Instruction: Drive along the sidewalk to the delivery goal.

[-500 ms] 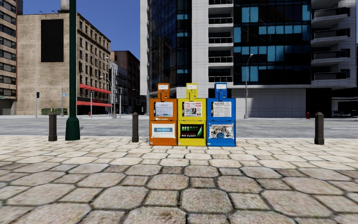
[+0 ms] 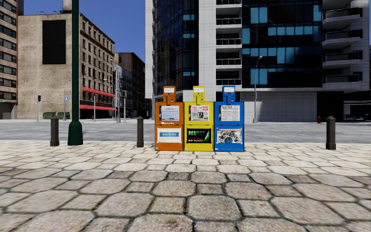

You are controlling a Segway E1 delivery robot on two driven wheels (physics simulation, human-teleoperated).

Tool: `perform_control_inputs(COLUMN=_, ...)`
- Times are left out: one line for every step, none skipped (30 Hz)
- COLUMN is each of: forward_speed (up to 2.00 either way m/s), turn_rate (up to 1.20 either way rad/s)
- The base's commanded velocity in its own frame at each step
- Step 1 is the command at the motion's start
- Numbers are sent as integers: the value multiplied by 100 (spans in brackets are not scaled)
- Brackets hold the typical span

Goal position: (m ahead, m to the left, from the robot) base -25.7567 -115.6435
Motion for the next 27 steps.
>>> perform_control_inputs(forward_speed=0, turn_rate=0)
perform_control_inputs(forward_speed=0, turn_rate=0)
perform_control_inputs(forward_speed=0, turn_rate=0)
perform_control_inputs(forward_speed=0, turn_rate=0)
perform_control_inputs(forward_speed=0, turn_rate=0)
perform_control_inputs(forward_speed=0, turn_rate=0)
perform_control_inputs(forward_speed=0, turn_rate=0)
perform_control_inputs(forward_speed=0, turn_rate=0)
perform_control_inputs(forward_speed=0, turn_rate=0)
perform_control_inputs(forward_speed=0, turn_rate=0)
perform_control_inputs(forward_speed=0, turn_rate=0)
perform_control_inputs(forward_speed=0, turn_rate=0)
perform_control_inputs(forward_speed=0, turn_rate=0)
perform_control_inputs(forward_speed=0, turn_rate=0)
perform_control_inputs(forward_speed=0, turn_rate=0)
perform_control_inputs(forward_speed=0, turn_rate=-1)
perform_control_inputs(forward_speed=1, turn_rate=-11)
perform_control_inputs(forward_speed=20, turn_rate=-19)
perform_control_inputs(forward_speed=20, turn_rate=-19)
perform_control_inputs(forward_speed=47, turn_rate=-21)
perform_control_inputs(forward_speed=74, turn_rate=-27)
perform_control_inputs(forward_speed=96, turn_rate=-34)
perform_control_inputs(forward_speed=108, turn_rate=-38)
perform_control_inputs(forward_speed=139, turn_rate=-39)
perform_control_inputs(forward_speed=141, turn_rate=-40)
perform_control_inputs(forward_speed=141, turn_rate=-40)
perform_control_inputs(forward_speed=146, turn_rate=-47)
